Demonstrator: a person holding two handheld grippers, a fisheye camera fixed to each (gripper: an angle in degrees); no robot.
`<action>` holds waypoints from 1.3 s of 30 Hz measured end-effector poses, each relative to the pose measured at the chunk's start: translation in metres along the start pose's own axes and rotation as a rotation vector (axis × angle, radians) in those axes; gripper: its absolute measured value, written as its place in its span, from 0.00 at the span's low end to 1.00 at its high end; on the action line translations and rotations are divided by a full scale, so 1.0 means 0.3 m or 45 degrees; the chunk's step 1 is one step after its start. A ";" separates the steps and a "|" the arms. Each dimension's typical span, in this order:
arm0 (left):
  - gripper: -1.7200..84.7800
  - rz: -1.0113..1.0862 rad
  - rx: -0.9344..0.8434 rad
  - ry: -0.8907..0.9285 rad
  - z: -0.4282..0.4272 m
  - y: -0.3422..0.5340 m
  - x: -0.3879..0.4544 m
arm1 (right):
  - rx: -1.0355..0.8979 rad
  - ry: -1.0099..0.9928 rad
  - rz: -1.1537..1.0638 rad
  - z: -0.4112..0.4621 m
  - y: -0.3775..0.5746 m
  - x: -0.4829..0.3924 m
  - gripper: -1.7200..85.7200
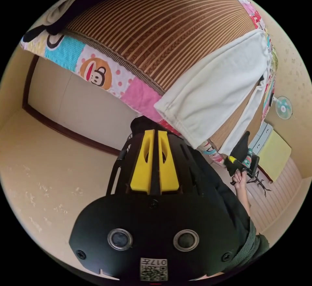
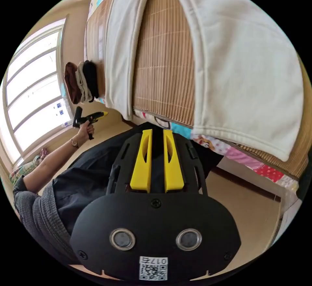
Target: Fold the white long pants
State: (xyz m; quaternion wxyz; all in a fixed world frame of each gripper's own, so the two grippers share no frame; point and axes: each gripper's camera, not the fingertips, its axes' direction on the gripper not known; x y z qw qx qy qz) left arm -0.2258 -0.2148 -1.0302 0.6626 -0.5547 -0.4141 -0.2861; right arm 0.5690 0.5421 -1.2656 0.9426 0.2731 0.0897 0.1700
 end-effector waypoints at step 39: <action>0.04 0.483 0.180 0.226 0.565 0.461 0.471 | 0.210 0.029 0.145 -0.274 0.530 0.508 0.07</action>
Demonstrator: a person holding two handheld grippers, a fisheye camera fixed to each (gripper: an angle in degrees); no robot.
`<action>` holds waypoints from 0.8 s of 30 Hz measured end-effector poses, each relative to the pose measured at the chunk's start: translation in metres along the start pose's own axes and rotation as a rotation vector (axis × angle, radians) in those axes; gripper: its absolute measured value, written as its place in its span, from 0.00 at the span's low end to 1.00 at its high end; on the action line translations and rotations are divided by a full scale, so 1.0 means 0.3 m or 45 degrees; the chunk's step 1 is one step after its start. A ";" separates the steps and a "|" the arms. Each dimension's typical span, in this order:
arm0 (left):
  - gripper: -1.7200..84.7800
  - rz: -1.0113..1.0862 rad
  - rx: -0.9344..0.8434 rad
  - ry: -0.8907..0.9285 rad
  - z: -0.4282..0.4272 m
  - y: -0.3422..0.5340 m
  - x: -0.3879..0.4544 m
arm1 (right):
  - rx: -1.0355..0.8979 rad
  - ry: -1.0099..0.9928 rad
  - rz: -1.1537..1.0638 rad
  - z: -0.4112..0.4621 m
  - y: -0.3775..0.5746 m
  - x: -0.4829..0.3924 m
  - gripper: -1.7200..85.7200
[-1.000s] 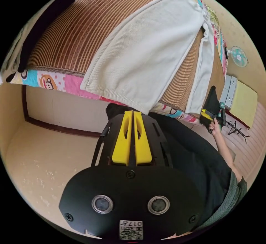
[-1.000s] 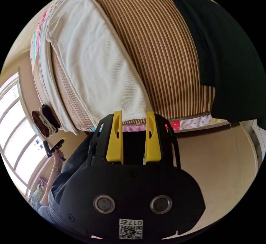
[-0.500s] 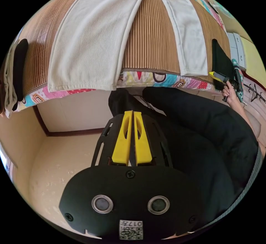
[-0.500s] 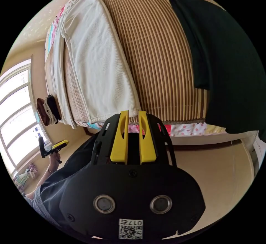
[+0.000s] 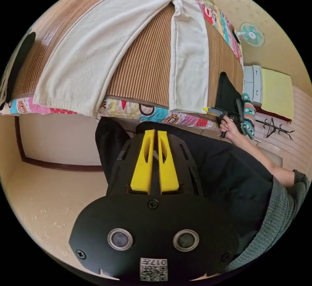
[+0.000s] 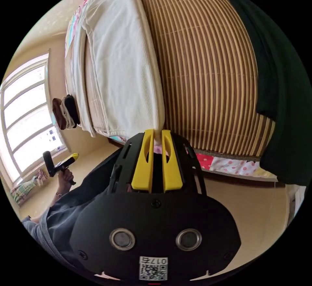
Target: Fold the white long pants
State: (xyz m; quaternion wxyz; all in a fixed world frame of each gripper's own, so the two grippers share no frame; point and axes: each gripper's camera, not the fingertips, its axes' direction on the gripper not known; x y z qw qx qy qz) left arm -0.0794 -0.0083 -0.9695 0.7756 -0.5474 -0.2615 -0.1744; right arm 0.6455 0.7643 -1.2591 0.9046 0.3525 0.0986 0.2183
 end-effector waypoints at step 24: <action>0.09 0.568 -0.293 -0.492 0.510 -0.285 0.637 | -0.013 -0.236 -0.927 -0.283 0.271 -0.552 0.06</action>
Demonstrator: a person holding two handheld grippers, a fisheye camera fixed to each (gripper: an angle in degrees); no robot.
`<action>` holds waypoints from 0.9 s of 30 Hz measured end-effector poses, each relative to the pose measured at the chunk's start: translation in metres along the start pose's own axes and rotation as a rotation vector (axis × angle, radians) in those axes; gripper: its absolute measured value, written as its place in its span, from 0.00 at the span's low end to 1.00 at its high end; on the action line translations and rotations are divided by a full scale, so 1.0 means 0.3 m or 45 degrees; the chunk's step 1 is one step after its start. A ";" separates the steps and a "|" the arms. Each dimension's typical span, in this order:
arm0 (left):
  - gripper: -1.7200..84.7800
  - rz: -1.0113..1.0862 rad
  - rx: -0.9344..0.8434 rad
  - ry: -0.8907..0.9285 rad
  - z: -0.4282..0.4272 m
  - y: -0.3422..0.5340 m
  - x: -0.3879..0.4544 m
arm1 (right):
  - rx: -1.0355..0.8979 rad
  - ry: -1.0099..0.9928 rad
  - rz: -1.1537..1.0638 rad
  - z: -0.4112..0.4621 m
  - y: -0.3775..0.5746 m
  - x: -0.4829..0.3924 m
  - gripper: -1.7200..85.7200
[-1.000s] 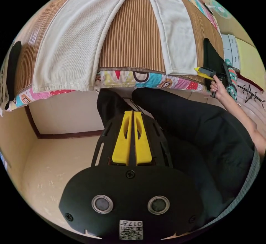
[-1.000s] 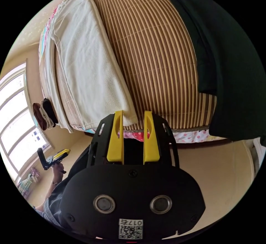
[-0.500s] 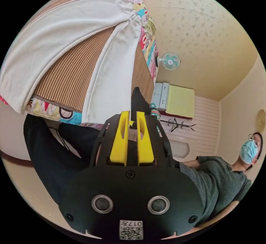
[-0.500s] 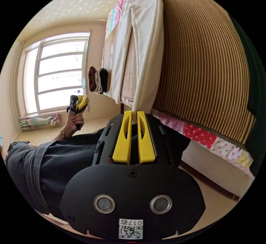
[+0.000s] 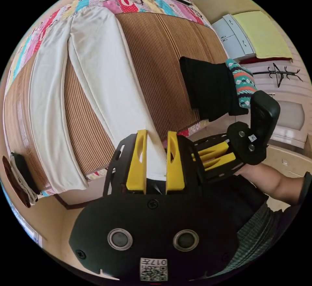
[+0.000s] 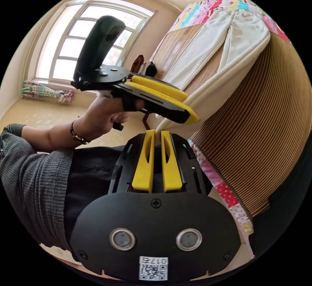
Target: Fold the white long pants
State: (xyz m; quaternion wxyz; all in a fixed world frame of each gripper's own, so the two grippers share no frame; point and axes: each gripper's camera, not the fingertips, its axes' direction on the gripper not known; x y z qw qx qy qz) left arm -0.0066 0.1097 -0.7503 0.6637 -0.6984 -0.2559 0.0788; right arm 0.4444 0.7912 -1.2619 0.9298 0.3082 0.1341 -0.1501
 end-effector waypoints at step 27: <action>0.05 -0.238 0.305 0.653 0.161 0.187 -0.459 | 0.765 -0.329 0.833 -0.411 -0.973 1.452 0.20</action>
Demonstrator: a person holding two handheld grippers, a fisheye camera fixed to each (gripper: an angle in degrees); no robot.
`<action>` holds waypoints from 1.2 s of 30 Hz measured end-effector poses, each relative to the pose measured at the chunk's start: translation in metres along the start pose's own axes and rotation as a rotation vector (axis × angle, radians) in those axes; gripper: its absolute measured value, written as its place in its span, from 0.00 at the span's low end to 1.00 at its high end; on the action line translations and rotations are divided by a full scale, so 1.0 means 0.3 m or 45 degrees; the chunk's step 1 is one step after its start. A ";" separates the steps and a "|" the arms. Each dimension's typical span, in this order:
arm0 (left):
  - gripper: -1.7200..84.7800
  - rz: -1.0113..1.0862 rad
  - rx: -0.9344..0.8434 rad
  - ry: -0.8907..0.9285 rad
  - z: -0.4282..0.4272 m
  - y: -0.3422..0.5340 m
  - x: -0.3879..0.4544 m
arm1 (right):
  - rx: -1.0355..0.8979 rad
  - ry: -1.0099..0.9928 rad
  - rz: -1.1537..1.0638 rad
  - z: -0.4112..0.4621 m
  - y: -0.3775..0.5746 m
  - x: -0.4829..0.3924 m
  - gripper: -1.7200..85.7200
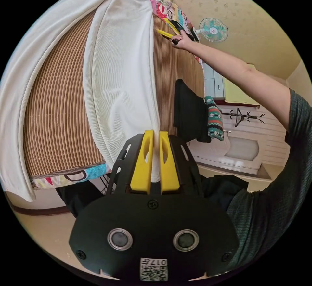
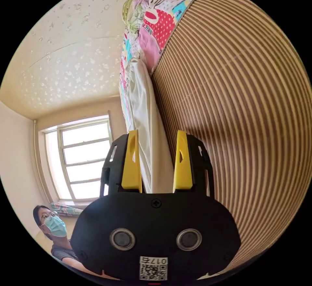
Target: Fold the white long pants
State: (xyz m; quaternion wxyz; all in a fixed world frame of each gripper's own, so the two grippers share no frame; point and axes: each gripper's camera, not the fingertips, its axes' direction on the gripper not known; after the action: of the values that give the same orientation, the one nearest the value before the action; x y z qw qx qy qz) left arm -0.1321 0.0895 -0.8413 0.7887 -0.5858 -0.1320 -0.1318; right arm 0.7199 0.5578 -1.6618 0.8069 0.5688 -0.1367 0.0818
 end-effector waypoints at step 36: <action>0.06 -0.366 0.560 -0.068 -1.117 0.317 -0.712 | -0.164 0.884 -0.855 1.879 0.134 -0.764 0.11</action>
State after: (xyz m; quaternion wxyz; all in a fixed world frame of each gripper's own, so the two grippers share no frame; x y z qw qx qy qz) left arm -0.2783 -0.1941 -1.0968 0.8664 -0.3787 -0.2603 -0.1952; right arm 0.4190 0.0468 -1.5196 0.8202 0.4695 0.3270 -0.0069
